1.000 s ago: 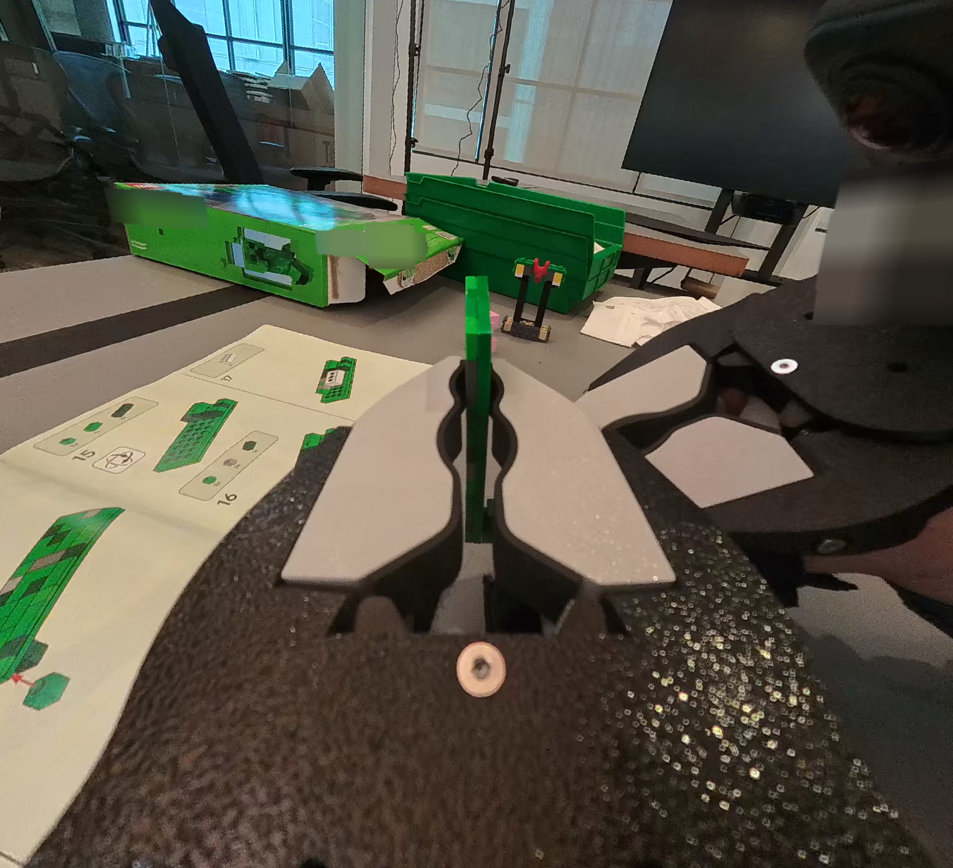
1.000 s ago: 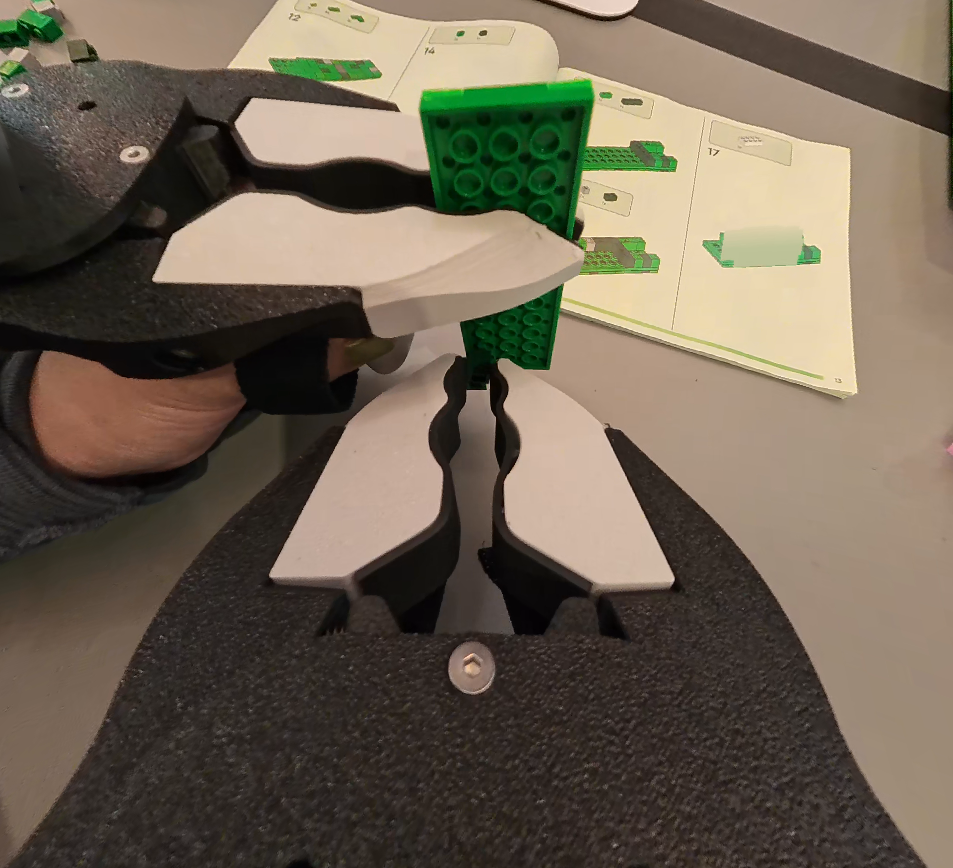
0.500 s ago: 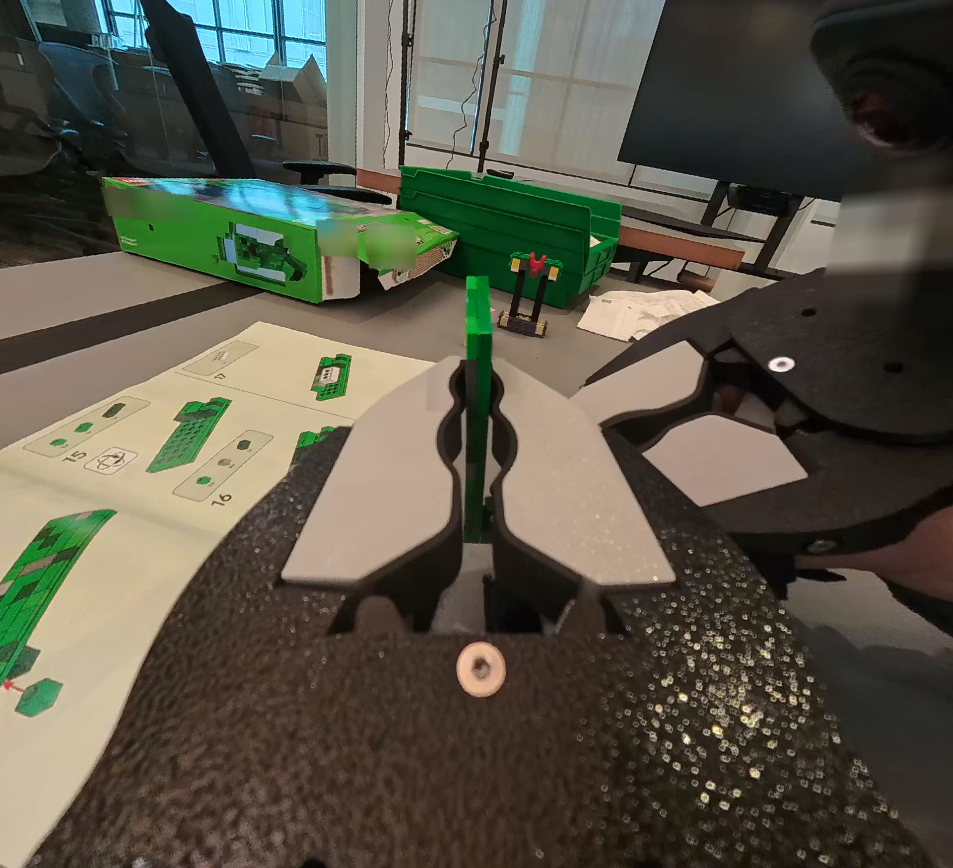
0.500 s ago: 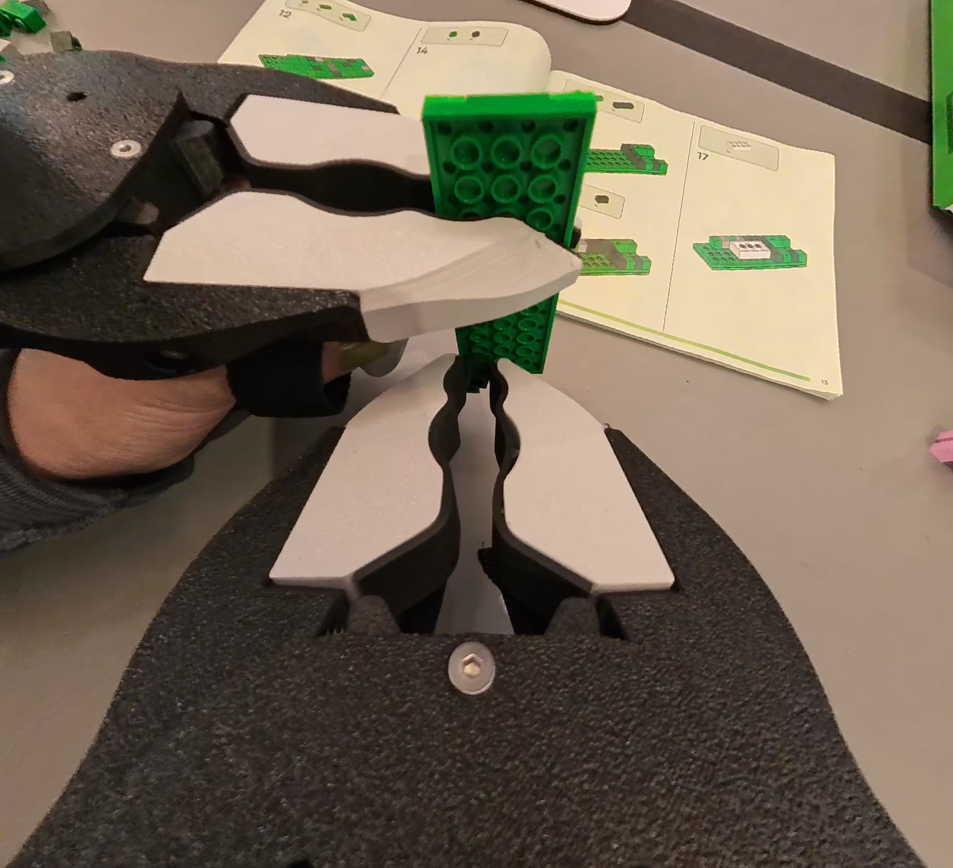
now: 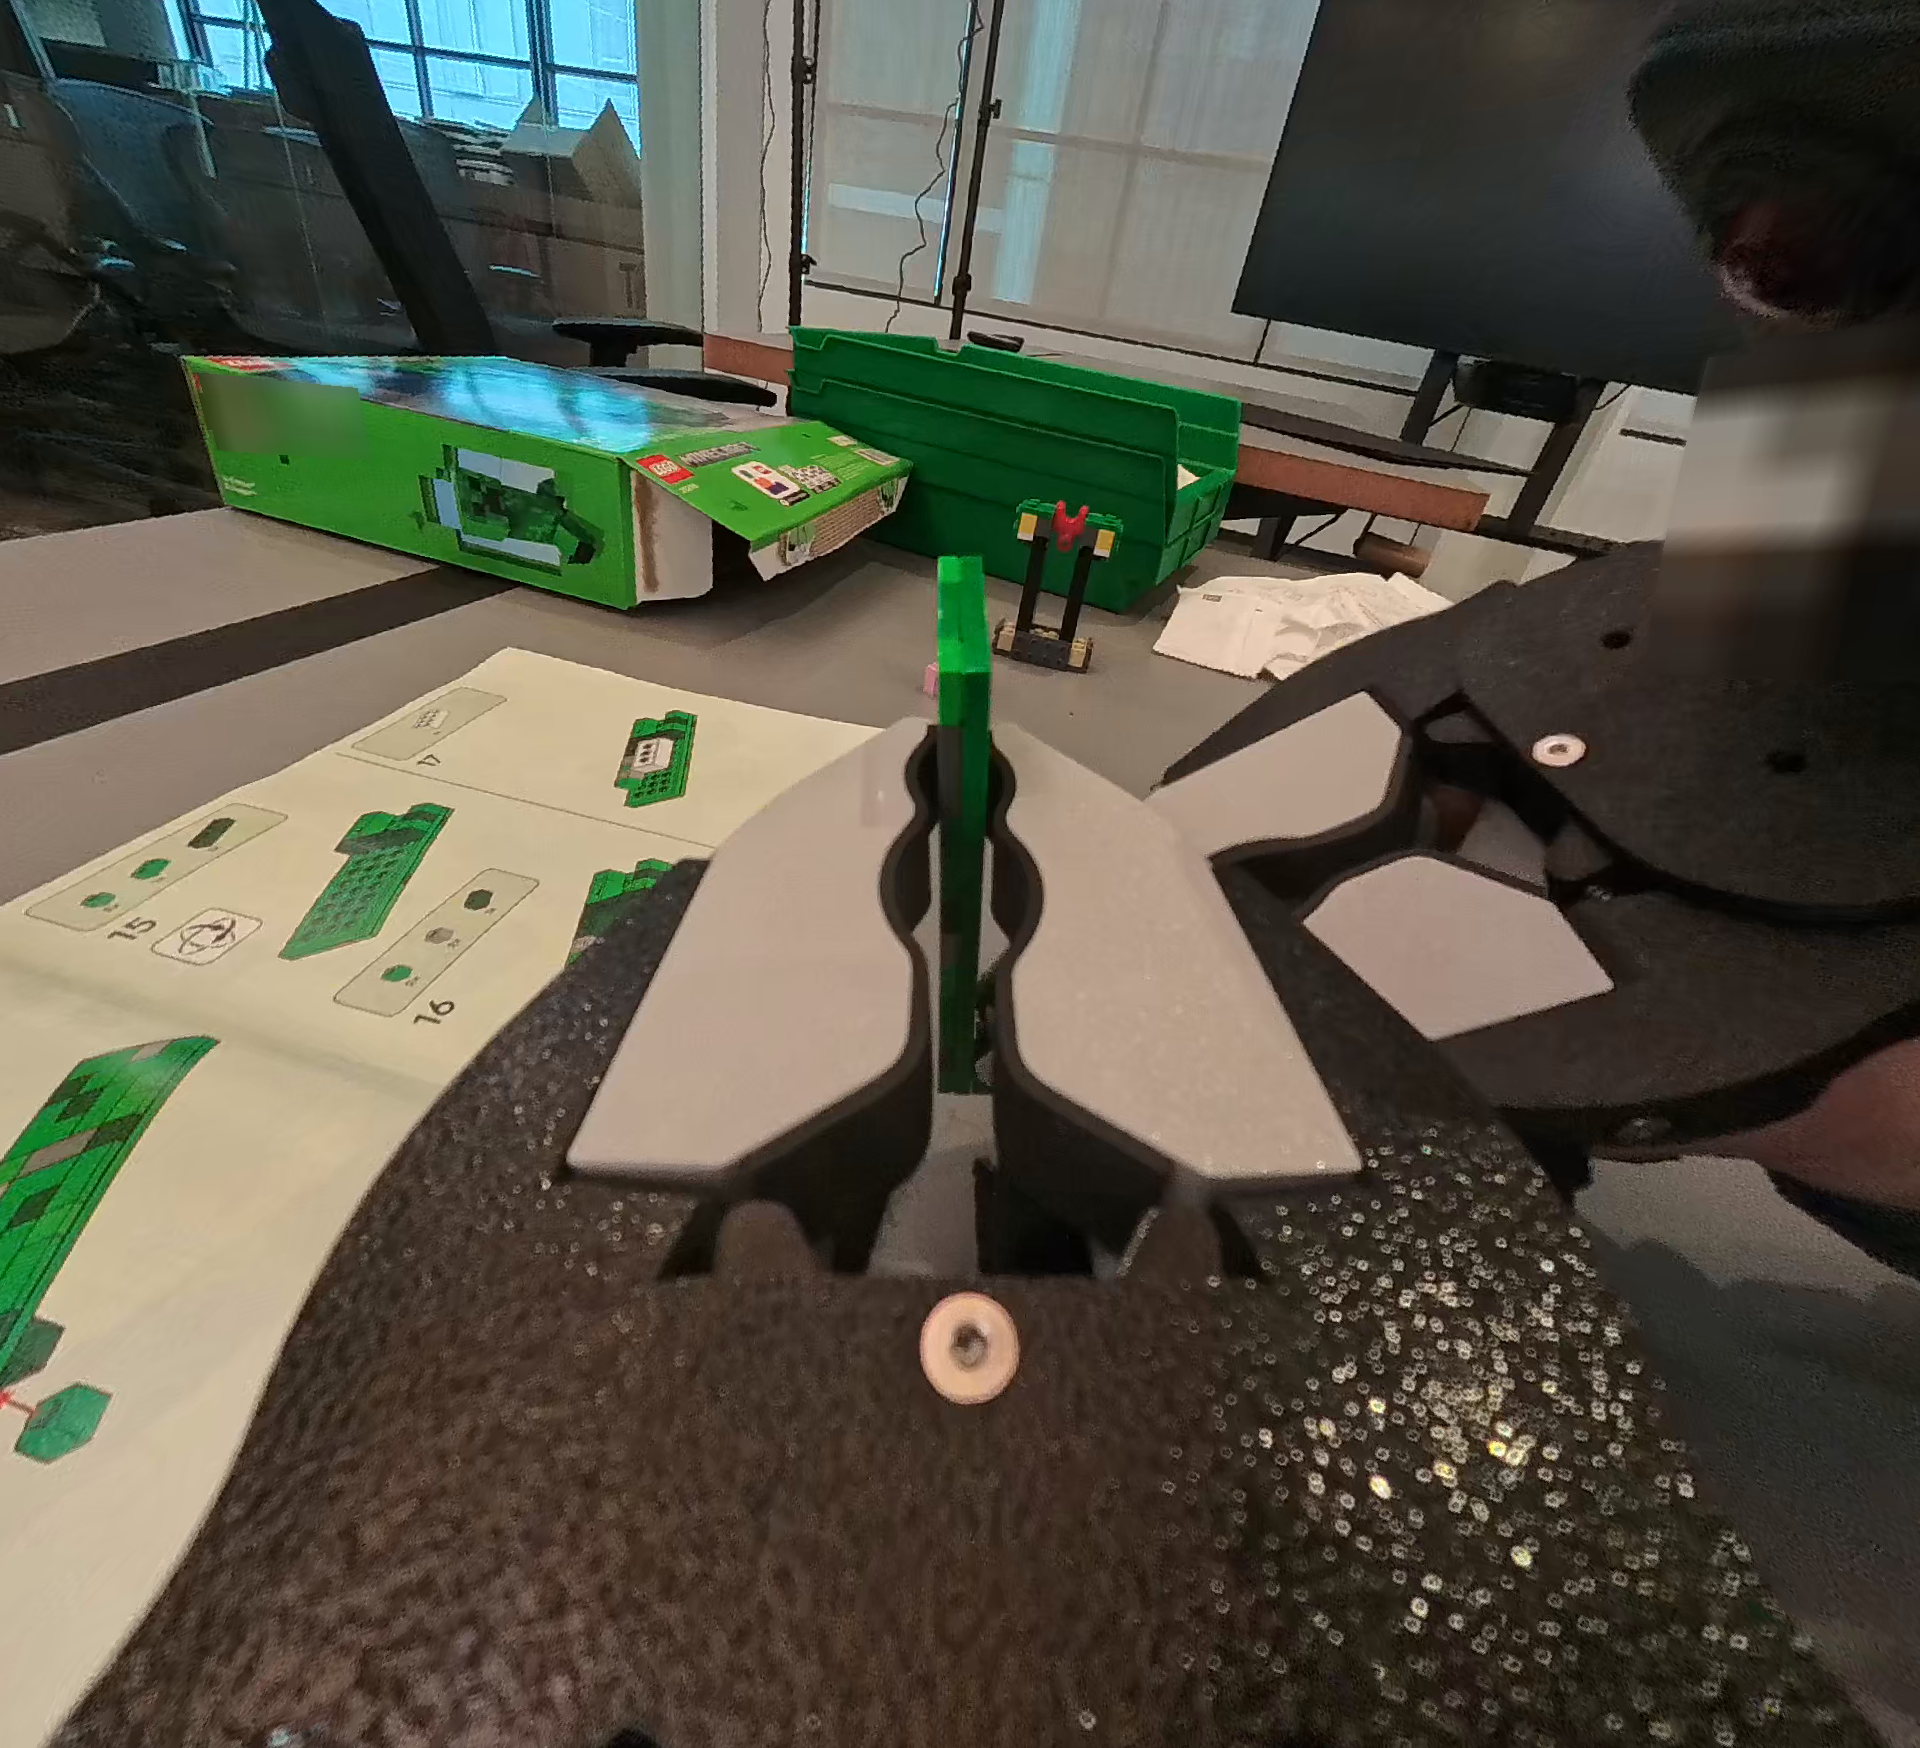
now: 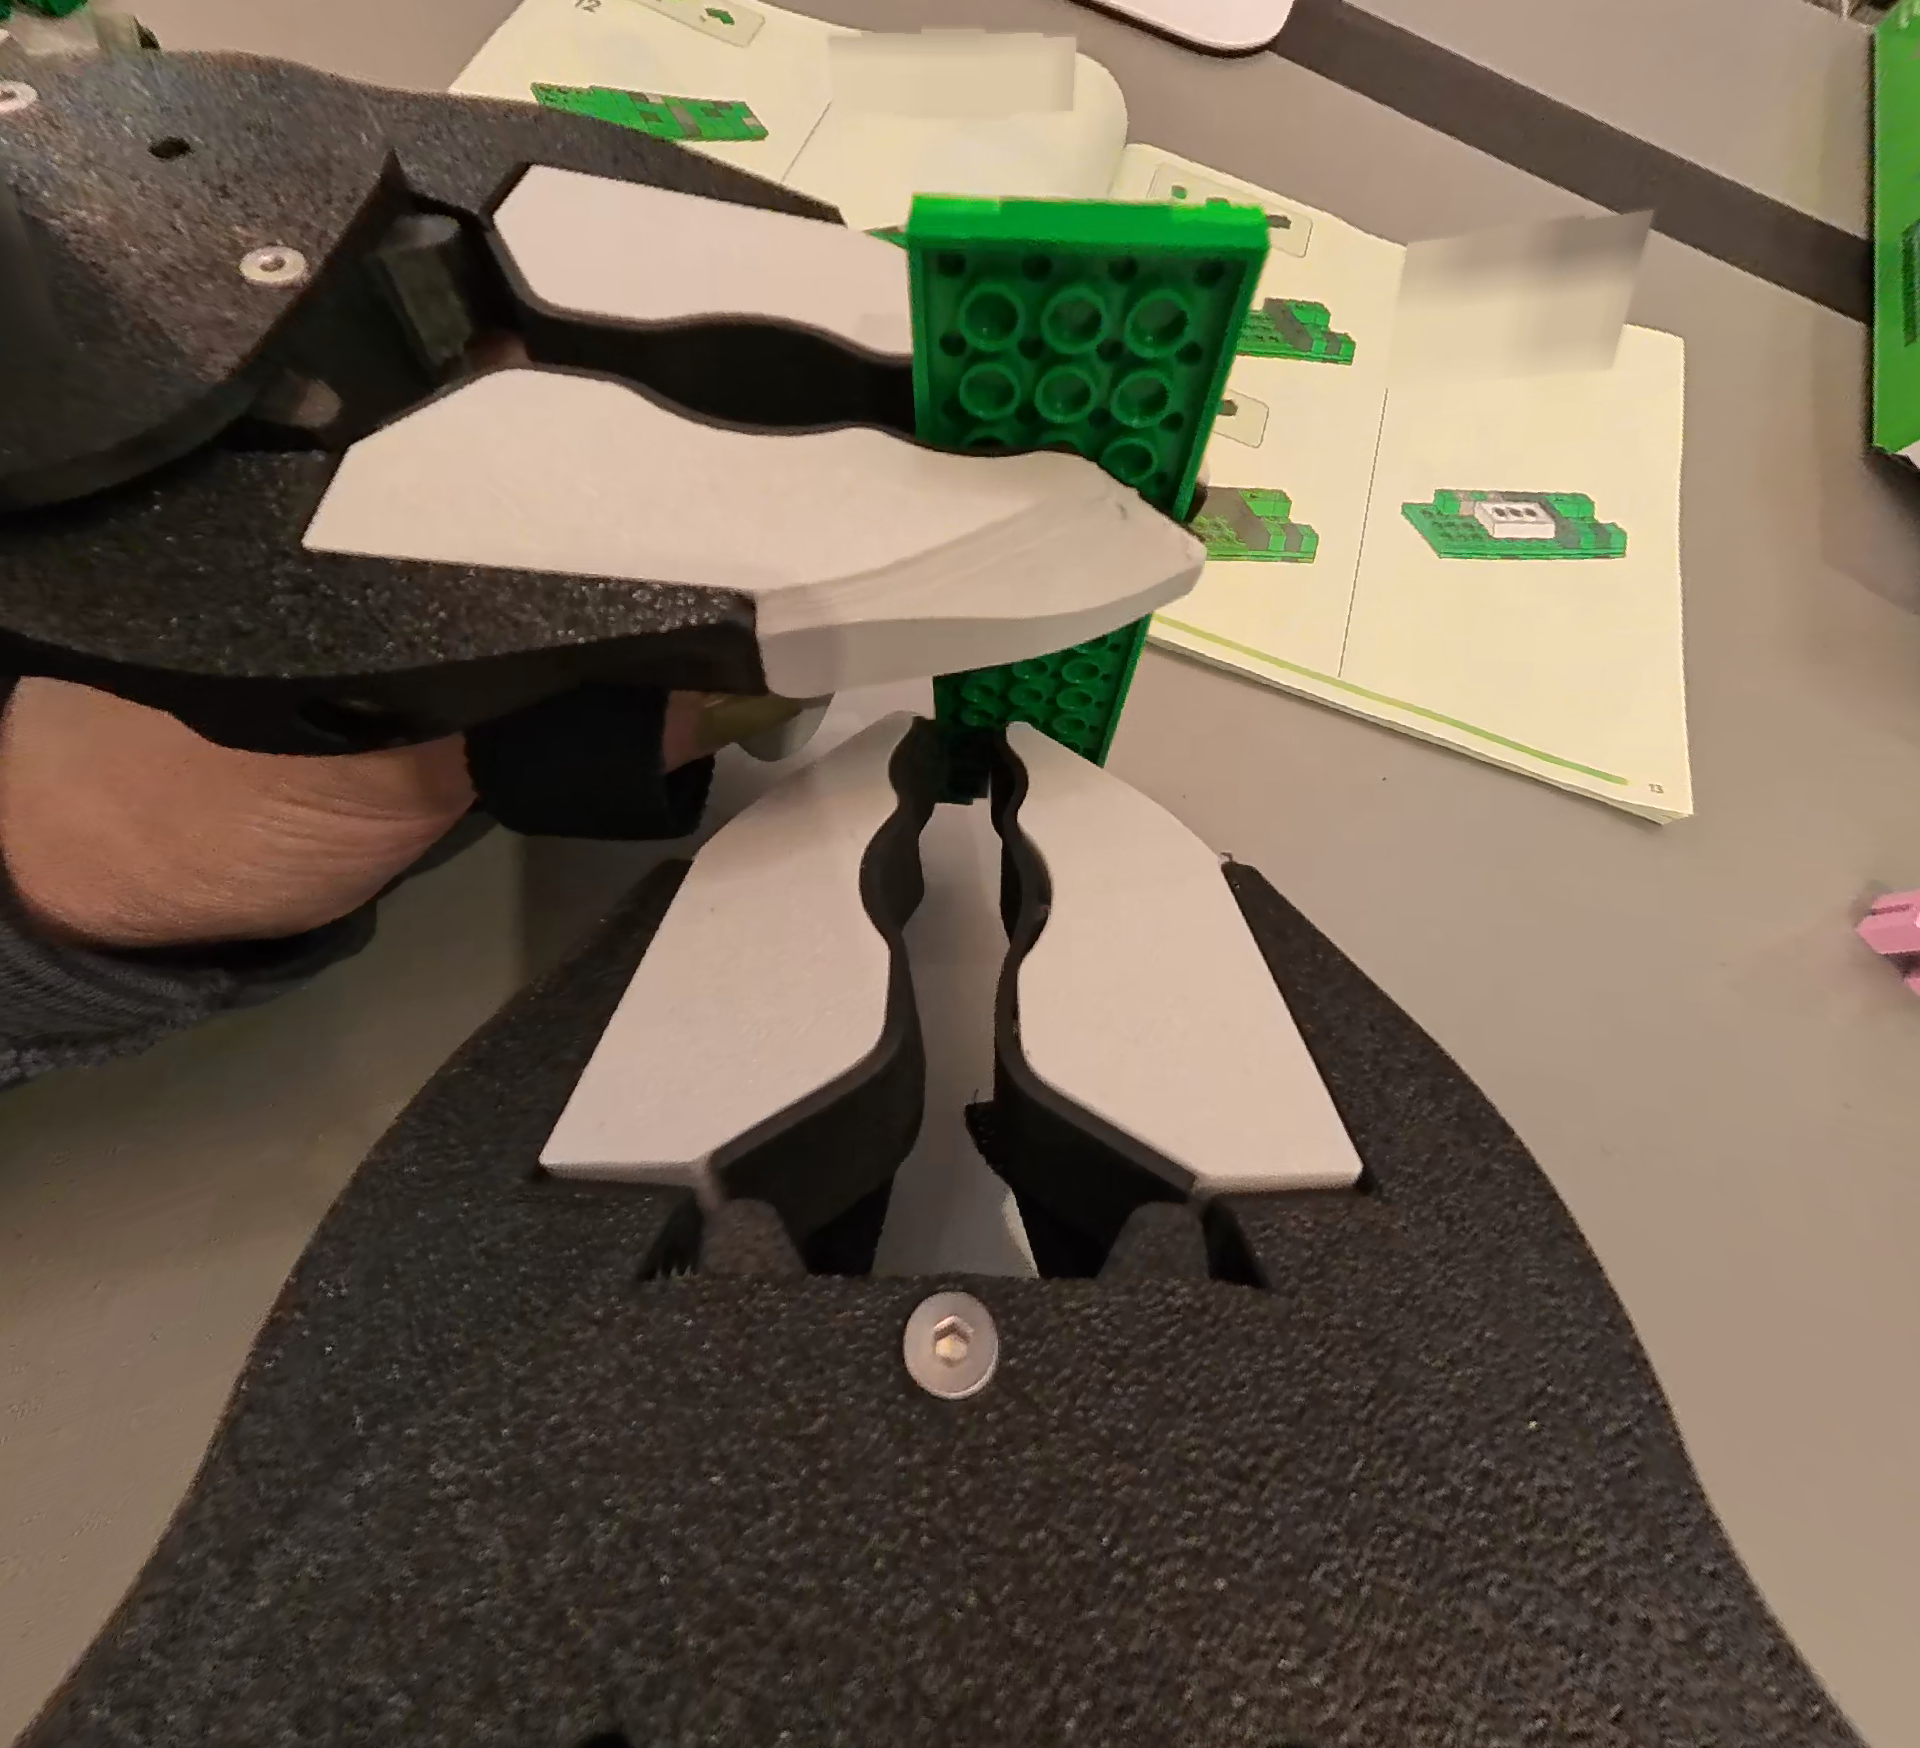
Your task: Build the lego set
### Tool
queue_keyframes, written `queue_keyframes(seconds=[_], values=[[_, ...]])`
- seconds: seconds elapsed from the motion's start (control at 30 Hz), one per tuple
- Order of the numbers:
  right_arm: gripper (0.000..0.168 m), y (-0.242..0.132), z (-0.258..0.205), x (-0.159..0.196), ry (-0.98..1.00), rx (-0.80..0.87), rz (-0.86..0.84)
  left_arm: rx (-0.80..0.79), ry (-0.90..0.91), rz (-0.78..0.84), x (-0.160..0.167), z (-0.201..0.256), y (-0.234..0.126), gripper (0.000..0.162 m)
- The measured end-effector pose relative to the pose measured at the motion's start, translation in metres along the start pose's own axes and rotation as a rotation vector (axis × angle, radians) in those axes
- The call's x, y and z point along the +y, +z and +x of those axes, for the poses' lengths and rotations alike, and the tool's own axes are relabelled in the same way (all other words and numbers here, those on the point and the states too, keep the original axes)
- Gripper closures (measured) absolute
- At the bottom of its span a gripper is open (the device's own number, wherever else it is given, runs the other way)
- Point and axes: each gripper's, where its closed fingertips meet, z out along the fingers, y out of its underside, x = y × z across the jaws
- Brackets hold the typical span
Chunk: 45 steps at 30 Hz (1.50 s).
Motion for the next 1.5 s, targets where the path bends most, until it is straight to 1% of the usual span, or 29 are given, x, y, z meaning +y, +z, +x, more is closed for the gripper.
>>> queue_keyframes(seconds=[0.1, 0.27, 0.43, 0.5, 0.53, 0.57, 0.6, 0.63, 0.67, 0.7, 0.73, 0.8, 0.9, 0.93, 1.07, 1.13, 1.27, 1.4, 1.5], values=[[0.158, 0.001, -0.001, 0.001, -0.005, 0.003, -0.002, 0.000, -0.006, 0.002, 0.000, 0.000, 0.000, 0.156], [0.152, -0.002, 0.000, -0.002, -0.001, 0.003, 0.011, 0.002, -0.011, 0.001, 0.000, -0.001, 0.000, 0.156], [0.143, -0.015, 0.009, 0.004, -0.039, 0.018, 0.013, 0.023, -0.033, 0.001, 0.000, 0.000, 0.000, 0.156], [0.134, -0.023, 0.018, 0.007, -0.080, 0.007, 0.046, 0.054, -0.052, -0.008, 0.001, 0.002, 0.000, 0.156], [0.125, -0.027, 0.021, 0.008, -0.103, -0.018, 0.074, 0.073, -0.061, -0.015, 0.002, 0.003, 0.000, 0.156], [0.111, -0.030, 0.022, 0.009, -0.124, -0.054, 0.111, 0.095, -0.067, -0.020, 0.002, 0.004, 0.000, 0.156], [0.104, -0.032, 0.022, 0.010, -0.145, -0.102, 0.151, 0.123, -0.069, -0.027, 0.003, 0.006, 0.000, 0.156], [0.099, -0.033, 0.017, 0.013, -0.164, -0.175, 0.187, 0.149, -0.071, -0.033, 0.003, 0.008, 0.000, 0.156], [0.089, -0.034, 0.013, 0.014, -0.165, -0.249, 0.226, 0.175, -0.072, -0.038, 0.004, 0.011, 0.000, 0.156], [0.083, -0.035, 0.007, 0.015, -0.154, -0.330, 0.261, 0.208, -0.072, -0.040, 0.004, 0.014, -0.001, 0.156], [0.083, -0.037, 0.001, 0.015, -0.145, -0.410, 0.295, 0.243, -0.072, -0.039, 0.003, 0.017, -0.002, 0.156], [0.081, -0.038, -0.004, 0.014, -0.132, -0.519, 0.345, 0.296, -0.074, -0.043, 0.003, 0.022, -0.003, 0.156], [0.079, -0.036, -0.005, 0.012, -0.084, -0.652, 0.339, 0.372, -0.079, -0.045, 0.003, 0.030, -0.006, 0.156], [0.082, -0.037, -0.005, 0.010, -0.074, -0.696, 0.349, 0.390, -0.077, -0.047, 0.003, 0.033, -0.006, 0.156], [0.092, -0.033, -0.007, 0.010, -0.051, -0.808, 0.295, 0.438, -0.077, -0.045, 0.003, 0.039, -0.008, 0.156], [0.099, -0.031, -0.009, 0.009, -0.065, -0.815, 0.297, 0.457, -0.087, -0.039, 0.002, 0.041, -0.009, 0.156], [0.105, -0.029, -0.016, 0.010, -0.117, -0.820, 0.282, 0.492, -0.093, -0.035, 0.001, 0.047, -0.009, 0.156], [0.123, -0.028, -0.018, 0.011, -0.131, -0.823, 0.278, 0.517, -0.096, -0.033, 0.001, 0.052, -0.010, 0.156], [0.129, -0.028, -0.019, 0.012, -0.140, -0.821, 0.272, 0.520, -0.106, -0.028, 0.000, 0.052, -0.010, 0.156]])
